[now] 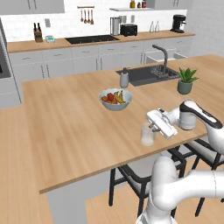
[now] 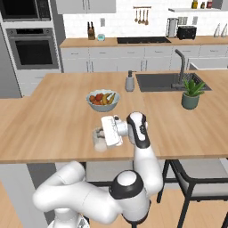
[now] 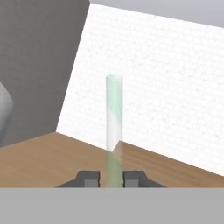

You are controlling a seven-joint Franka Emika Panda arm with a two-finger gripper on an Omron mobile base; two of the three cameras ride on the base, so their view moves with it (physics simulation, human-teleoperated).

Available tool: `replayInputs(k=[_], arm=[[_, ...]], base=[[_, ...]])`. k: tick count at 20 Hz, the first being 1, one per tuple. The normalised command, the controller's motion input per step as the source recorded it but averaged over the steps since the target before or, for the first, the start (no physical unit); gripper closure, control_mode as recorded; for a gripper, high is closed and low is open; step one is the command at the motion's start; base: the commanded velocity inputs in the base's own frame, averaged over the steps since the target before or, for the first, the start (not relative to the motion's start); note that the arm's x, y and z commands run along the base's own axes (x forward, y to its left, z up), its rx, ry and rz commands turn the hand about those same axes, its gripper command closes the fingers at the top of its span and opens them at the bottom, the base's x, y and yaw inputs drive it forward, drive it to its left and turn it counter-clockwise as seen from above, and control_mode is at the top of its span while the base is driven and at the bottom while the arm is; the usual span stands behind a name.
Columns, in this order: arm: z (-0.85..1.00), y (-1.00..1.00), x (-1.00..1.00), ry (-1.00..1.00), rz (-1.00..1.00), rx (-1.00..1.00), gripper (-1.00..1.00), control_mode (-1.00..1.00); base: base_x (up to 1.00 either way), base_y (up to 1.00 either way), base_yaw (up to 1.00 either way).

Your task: Take a straw from the drawer in front and place it inside the glass cup on the dining counter.

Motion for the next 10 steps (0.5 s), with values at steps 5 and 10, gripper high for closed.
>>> replayInputs(k=[5,10], arm=[[0.0,-0.01,0.02,0.0,0.0,0.0,-1.0,-1.0],[0.02,-0.02,-0.01,-0.01,0.0,0.0,-1.0,-1.0]], base=[[0.0,0.0,0.0],[0.0,0.0,0.0]])
